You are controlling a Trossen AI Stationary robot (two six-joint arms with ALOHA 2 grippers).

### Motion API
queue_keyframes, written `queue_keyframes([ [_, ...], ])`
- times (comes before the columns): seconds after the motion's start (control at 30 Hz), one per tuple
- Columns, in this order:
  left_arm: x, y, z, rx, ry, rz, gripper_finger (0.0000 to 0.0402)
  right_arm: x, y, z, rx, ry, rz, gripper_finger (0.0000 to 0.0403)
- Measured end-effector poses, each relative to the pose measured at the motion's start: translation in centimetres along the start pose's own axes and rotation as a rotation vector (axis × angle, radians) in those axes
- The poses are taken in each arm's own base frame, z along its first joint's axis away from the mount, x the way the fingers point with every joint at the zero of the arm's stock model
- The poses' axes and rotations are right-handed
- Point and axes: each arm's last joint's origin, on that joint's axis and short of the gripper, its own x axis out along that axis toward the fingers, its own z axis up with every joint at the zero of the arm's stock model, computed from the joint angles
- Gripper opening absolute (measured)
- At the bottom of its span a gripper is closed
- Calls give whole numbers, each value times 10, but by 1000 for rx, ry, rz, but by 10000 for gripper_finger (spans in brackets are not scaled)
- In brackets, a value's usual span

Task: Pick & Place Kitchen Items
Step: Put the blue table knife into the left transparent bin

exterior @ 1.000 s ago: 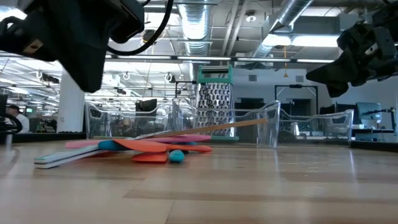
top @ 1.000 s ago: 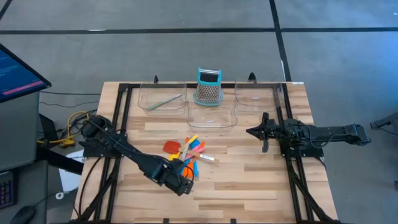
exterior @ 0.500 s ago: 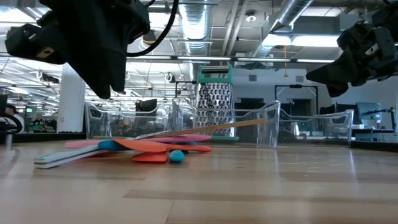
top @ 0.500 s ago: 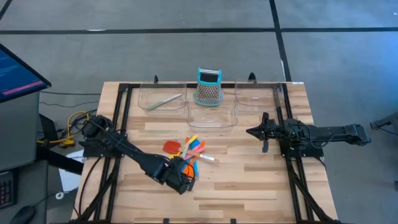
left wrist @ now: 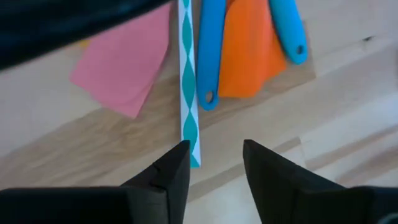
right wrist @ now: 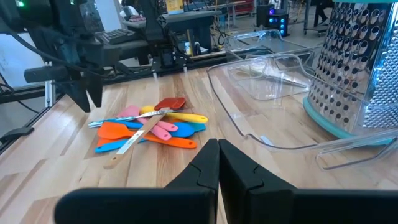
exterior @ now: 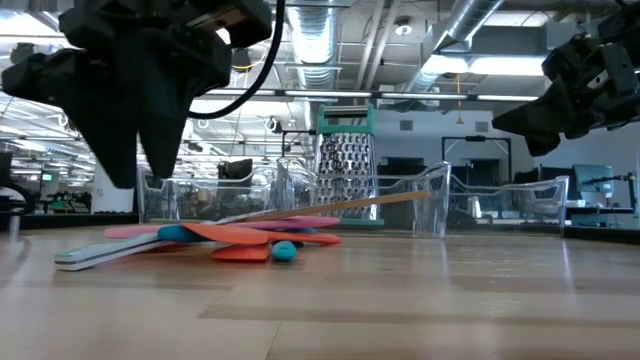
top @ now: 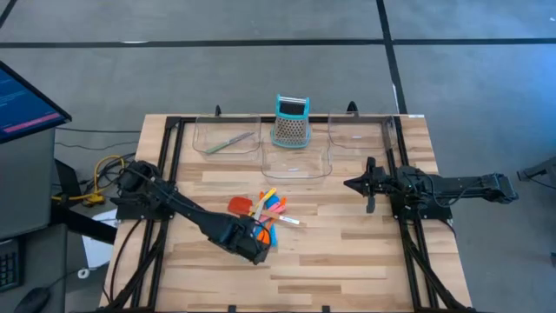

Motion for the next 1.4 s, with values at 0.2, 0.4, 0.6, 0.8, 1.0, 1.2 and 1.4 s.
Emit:
queue_keyframes([
  [0.2,2,0,1,5,-37,2,162,0,0,0,0,2,0,0],
  [0.4,19,16,-3,15,-25,61,163,0,0,0,0,2,1,0],
  [0.6,28,17,-4,15,-26,-1,163,0,0,0,0,3,2,0],
  [0.8,38,23,-5,12,-23,-21,163,0,0,0,0,3,2,0],
  [1.0,44,29,-5,8,-22,-34,163,0,0,0,0,3,2,0],
  [1.2,45,31,-6,9,-23,-35,162,0,0,0,0,3,2,0],
  [1.4,46,32,-6,10,-24,-25,120,0,0,0,0,3,2,0],
])
